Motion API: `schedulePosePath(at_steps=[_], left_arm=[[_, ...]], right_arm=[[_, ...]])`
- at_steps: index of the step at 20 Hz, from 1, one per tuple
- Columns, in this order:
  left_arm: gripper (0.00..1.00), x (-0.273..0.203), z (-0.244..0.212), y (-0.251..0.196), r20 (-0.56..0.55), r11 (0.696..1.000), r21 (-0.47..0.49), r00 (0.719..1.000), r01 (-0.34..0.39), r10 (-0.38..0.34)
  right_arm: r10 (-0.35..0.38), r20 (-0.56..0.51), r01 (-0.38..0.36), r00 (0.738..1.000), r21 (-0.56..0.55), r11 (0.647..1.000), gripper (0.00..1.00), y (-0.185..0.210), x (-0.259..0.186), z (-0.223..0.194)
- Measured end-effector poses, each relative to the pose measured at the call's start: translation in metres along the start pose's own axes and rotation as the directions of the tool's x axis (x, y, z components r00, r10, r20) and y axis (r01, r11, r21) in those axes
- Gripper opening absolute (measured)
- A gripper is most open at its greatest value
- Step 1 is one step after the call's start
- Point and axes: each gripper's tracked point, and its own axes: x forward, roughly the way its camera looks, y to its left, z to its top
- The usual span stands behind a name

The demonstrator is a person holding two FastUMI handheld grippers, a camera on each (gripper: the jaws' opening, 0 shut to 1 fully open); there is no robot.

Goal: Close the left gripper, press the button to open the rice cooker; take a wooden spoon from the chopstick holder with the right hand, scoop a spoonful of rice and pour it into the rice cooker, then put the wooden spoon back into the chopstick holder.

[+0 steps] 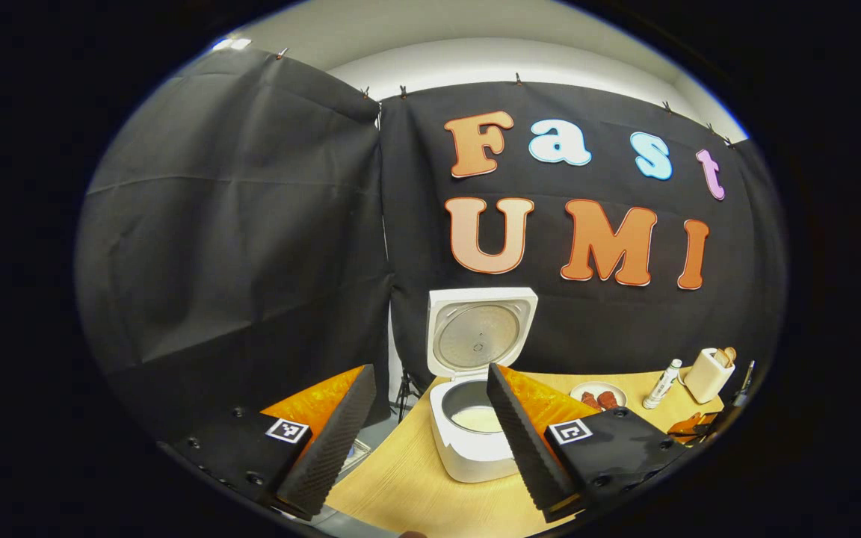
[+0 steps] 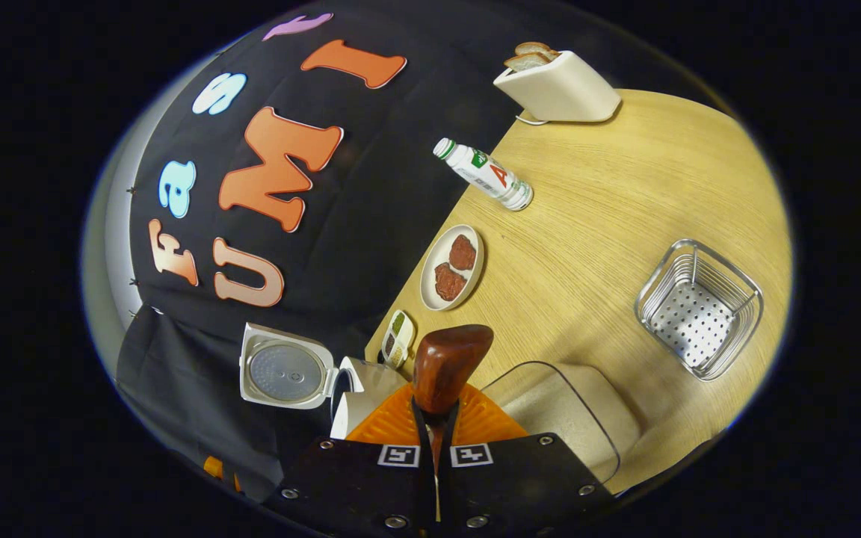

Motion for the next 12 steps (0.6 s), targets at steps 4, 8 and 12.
schedulePosePath(at_steps=[4, 8, 12], left_arm=[[1.00, 0.007, -0.003, 0.005, -0.006, 1.000, -0.005, 1.000, -0.008, 0.008], [1.00, 0.014, -0.004, 0.011, -0.007, 1.000, -0.001, 1.000, -0.019, 0.019], [1.00, 0.018, -0.009, 0.006, -0.017, 1.000, -0.024, 1.000, -0.006, 0.005]], right_arm=[[0.038, -0.007, -0.038, 0.999, -0.012, 0.999, 0.01, 0.040, 0.014, 0.004], [0.088, -0.026, -0.088, 0.996, -0.005, 0.996, 0.01, 0.083, 0.033, 0.002], [0.130, -0.041, -0.129, 0.991, 0.005, 0.992, 0.01, 0.128, 0.060, 0.001]])
